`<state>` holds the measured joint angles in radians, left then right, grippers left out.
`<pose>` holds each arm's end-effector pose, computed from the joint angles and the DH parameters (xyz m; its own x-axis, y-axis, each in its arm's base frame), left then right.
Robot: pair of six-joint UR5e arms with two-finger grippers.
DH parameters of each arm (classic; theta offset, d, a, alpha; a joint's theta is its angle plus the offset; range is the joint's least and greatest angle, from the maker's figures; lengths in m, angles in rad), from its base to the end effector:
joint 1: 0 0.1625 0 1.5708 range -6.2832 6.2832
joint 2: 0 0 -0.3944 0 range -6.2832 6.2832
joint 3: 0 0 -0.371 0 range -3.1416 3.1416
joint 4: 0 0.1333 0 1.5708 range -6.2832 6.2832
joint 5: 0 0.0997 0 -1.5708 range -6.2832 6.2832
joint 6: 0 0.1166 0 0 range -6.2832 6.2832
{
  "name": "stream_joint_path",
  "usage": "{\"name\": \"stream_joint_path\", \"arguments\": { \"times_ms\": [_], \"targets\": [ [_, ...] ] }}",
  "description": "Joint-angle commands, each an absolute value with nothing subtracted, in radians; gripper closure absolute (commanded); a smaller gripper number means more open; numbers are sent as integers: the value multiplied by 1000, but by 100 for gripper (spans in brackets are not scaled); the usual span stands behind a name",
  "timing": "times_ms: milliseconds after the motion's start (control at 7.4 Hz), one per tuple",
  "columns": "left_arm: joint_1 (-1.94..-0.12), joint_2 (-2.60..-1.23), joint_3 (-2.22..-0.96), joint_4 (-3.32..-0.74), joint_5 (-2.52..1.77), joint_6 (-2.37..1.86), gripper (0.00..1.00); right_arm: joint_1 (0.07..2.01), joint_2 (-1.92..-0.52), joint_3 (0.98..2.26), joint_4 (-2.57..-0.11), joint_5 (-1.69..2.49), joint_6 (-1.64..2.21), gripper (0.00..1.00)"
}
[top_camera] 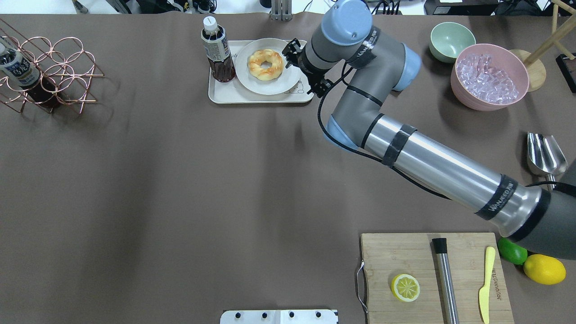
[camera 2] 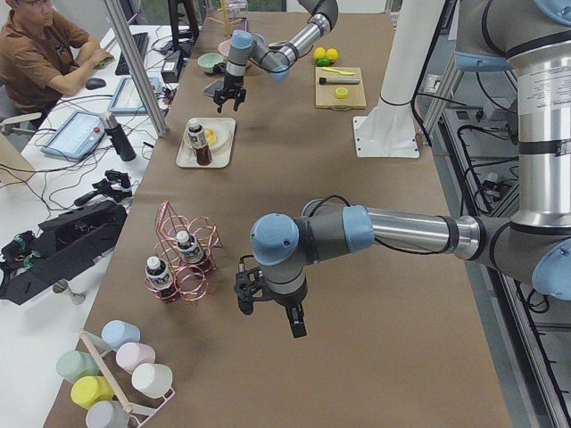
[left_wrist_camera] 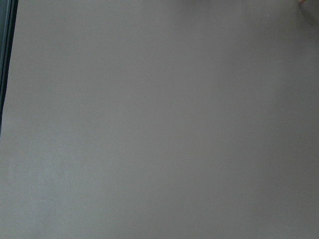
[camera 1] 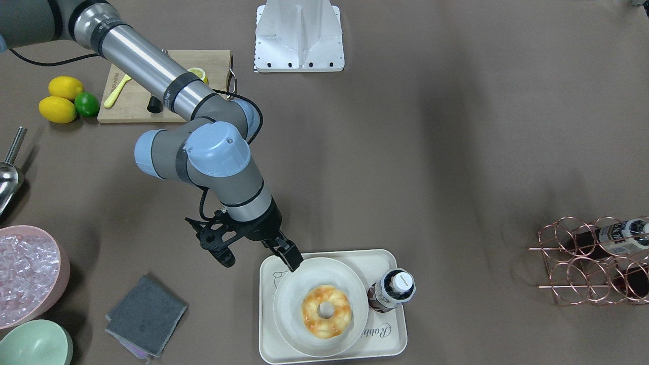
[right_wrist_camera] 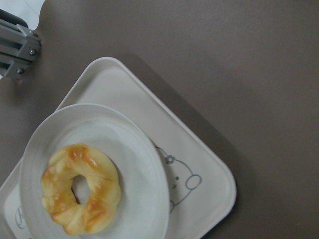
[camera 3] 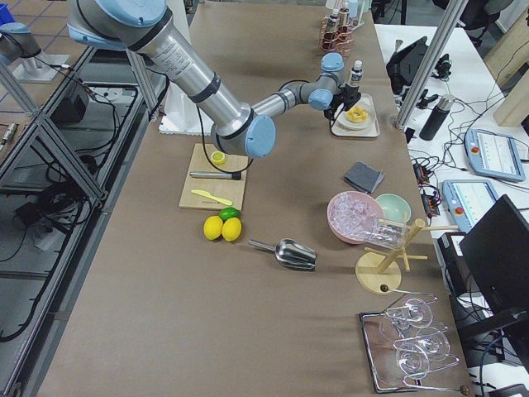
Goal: Place donut on tray
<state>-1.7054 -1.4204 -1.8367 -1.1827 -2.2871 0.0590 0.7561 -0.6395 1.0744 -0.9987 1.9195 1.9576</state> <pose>-0.1075 -0.3707 0.6212 0.7301 -0.2196 -0.6471 0.0863 0.9690 -0.2315 -0.5170 -0.6161 0.2159 0.1961 0.6722 0.7139 -0.5492 0.6784 -0.4879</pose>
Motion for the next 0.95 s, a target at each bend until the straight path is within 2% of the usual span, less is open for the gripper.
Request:
{"name": "stream_joint_path", "arguments": {
  "times_ms": [0, 270, 541, 811],
  "targets": [
    [-1706, -1419, -1816, -1184, -2289, 61, 2, 839, -806, 1303, -1129, 2064, 1773, 5],
    [-1704, -1413, -1815, -1183, -2290, 58, 2, 924, -1028, 1484, -1129, 2145, 1573, 3],
    [-1704, -1413, -1804, -1180, -2292, 52, 2, 1098, -1194, 1522, -1126, 2343, 1316, 3],
    [-1704, -1413, -1802, -1178, -2292, 52, 2, 1179, -1340, 1565, -1131, 2356, 1090, 3]
  ]
}}
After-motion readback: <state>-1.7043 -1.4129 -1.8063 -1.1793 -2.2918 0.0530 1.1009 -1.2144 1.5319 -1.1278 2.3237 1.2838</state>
